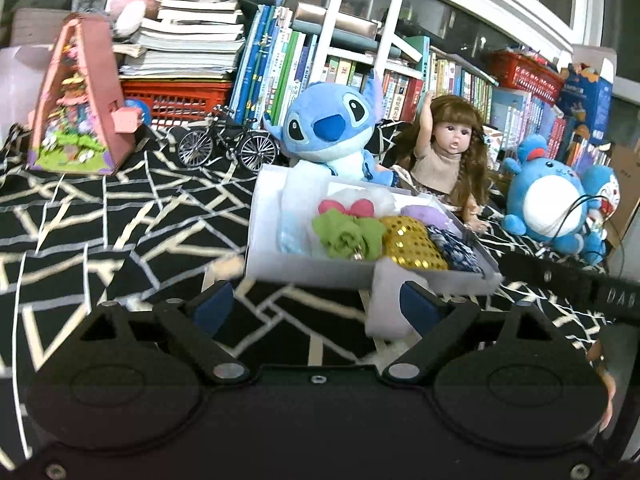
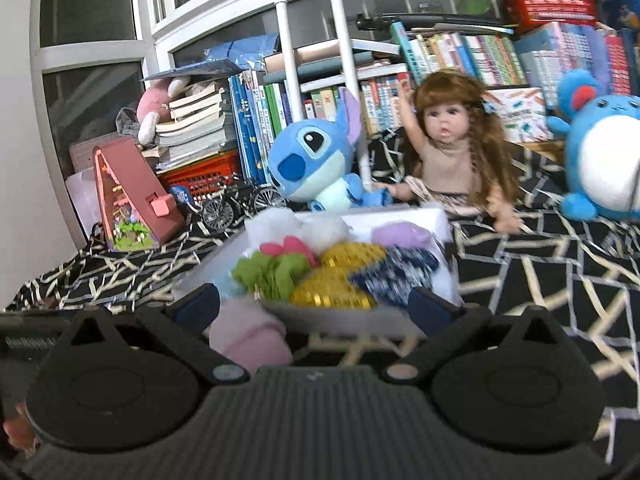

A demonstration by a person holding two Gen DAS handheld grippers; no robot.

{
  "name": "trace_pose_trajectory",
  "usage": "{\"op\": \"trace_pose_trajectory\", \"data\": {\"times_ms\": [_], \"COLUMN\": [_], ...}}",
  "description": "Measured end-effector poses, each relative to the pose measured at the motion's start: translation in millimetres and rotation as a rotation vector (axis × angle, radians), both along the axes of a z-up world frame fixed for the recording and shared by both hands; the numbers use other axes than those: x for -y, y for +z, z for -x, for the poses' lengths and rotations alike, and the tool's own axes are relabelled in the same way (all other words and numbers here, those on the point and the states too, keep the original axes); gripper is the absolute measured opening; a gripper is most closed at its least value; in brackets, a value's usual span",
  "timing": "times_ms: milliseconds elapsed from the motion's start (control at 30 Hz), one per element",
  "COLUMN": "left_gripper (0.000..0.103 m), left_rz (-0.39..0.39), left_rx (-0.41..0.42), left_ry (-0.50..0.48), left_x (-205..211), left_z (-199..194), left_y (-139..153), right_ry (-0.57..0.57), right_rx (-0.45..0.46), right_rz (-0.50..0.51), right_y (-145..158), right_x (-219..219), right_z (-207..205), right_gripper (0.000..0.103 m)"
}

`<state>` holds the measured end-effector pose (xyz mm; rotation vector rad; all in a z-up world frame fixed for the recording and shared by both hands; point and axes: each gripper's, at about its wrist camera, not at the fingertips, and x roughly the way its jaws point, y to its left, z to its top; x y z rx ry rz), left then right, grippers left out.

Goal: Organize soft objects
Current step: 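Withdraw both tools from the box back toward the pile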

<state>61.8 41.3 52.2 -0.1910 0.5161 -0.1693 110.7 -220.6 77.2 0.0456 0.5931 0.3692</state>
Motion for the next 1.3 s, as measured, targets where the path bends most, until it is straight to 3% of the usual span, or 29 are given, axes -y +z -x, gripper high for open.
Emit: {"op": "trace_pose_trajectory", "data": {"times_ms": [267,400,567,933,1300], "left_gripper": [0.091,0.086,0.079,0.030,0.030], "left_rz": [-0.016,0.005,-0.024,0.000,-0.038], "left_rx": [0.008,-0.016,-0.014,-0.054,-0.006], "left_ry": [-0.027,-0.069,-0.116,-0.147,-0.048], "left_x": [4,11,23,28,9], "left_z": [57,68,72,68,68], "left_y": [-18,-27,-34,-43,-33], "right_ry": [-0.055,-0.102,-0.124,-0.073,-0.024], "right_rx": [-0.009,0.013,0.023,-0.016,0.004], "right_rz": [-0.073,-0.101,-0.079,-0.068,-0.022], "right_y": [-23,-30,-39,-53,-52], "right_x": [21,26,21,6,-18], "right_z": [56,77,90,97,102], "right_gripper": [0.101,0.098,0.093,0.084,0.084]}}
